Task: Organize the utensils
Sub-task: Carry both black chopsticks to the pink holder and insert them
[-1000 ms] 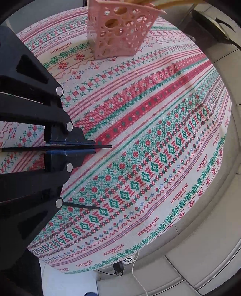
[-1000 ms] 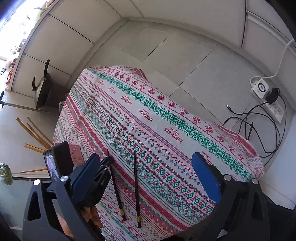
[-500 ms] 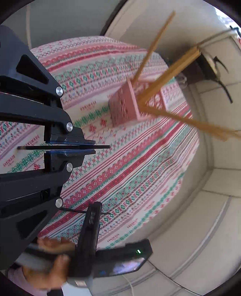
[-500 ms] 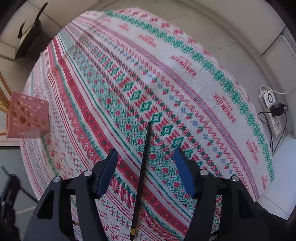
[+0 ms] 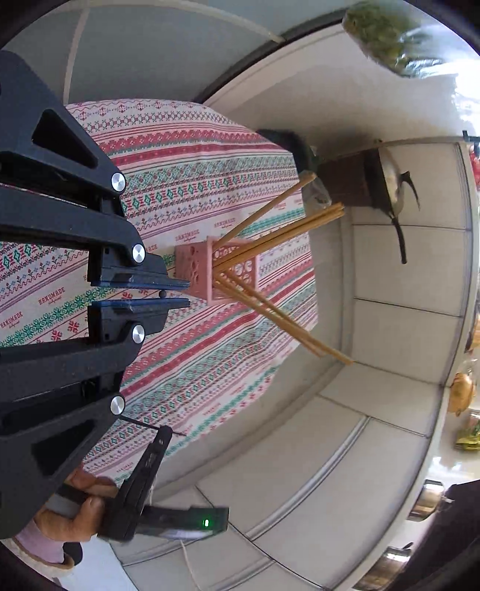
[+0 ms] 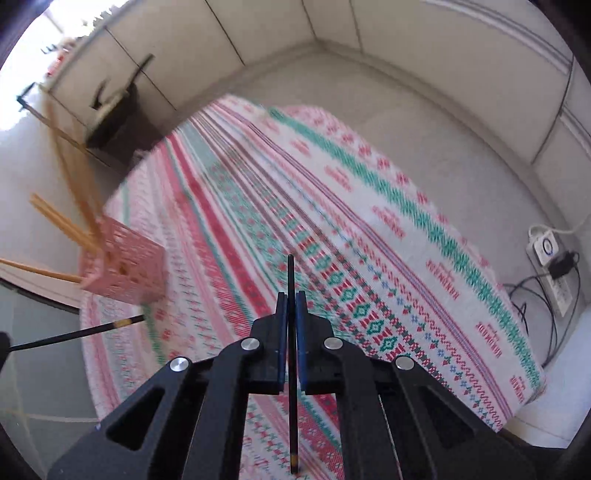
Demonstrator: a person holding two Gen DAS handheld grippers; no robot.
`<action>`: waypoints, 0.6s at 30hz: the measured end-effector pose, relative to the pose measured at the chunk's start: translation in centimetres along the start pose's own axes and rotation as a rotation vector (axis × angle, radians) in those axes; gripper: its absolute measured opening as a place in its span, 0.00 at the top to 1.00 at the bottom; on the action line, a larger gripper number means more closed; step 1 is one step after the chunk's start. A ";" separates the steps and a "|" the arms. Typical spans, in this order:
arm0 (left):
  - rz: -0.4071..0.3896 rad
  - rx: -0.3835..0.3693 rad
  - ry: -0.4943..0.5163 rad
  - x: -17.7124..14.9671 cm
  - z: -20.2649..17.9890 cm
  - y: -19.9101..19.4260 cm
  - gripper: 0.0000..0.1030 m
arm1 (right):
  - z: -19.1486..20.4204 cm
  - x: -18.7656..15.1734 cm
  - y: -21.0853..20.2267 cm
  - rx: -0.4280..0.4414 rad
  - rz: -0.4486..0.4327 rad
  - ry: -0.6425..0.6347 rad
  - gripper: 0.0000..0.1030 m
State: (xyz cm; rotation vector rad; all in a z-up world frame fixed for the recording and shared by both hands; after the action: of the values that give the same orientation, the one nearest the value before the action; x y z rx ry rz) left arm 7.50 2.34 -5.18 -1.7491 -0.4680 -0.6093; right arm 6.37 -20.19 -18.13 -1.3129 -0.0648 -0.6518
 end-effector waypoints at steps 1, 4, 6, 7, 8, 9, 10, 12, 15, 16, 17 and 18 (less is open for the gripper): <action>-0.014 -0.003 -0.009 0.1 0.2 -0.5 0.97 | 0.4 0.2 -1.4 0.019 -0.030 -0.013 0.96; -0.039 -0.004 -0.023 0.3 0.7 -1.7 0.97 | 1.6 0.7 -4.6 0.066 -0.109 -0.059 0.96; -0.052 -0.006 -0.033 0.3 1.2 -2.4 0.97 | 3.0 0.9 -6.4 0.095 -0.153 -0.088 0.96; -0.059 -0.006 -0.037 0.3 1.4 -2.8 0.97 | 3.5 1.0 -7.4 0.113 -0.172 -0.099 0.96; -0.067 -0.007 -0.042 0.3 1.6 -3.2 0.97 | 3.9 1.0 -8.3 0.131 -0.193 -0.107 0.96; -0.075 -0.008 -0.047 0.3 1.9 -3.6 0.97 | 4.3 1.0 -9.2 0.147 -0.208 -0.111 0.96; -0.087 -0.012 -0.054 0.2 2.1 -4.2 0.97 | 4.7 1.0 -9.9 0.164 -0.221 -0.112 0.96; -0.108 -0.019 -0.066 0.2 2.6 -5.2 0.97 | 5.2 1.2 -11.4 0.194 -0.243 -0.112 0.96; -0.147 -0.025 -0.087 0.4 3.1 -6.7 0.97 | 6.1 2.0 -13.6 0.244 -0.280 -0.109 0.96; -0.162 -0.024 -0.094 0.5 3.2 -7.2 0.97 | 6.4 2.3 -14.3 0.259 -0.293 -0.108 0.96; -0.172 -0.025 -0.097 0.7 3.3 -7.5 0.97 | 6.7 2.6 -14.9 0.273 -0.305 -0.110 0.96; -0.182 -0.028 -0.100 0.9 3.3 -7.8 0.97 | 7.2 3.1 -15.6 0.289 -0.318 -0.117 0.96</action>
State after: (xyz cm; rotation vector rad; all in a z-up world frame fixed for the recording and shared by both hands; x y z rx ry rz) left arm 4.01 7.48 0.64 -1.7810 -0.6964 -0.6606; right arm 3.68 -16.58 -1.29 -1.0675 -0.4550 -0.8014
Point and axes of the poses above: each gripper's, at about its wrist camera, not at the fingertips, and y roughly the way its jaws point, z to its left, x to its top, the point moved 2 cm from there along y, roughly the way its jaws point, and after that the axes turned 6 degrees about -y, right-handed, at the moved point
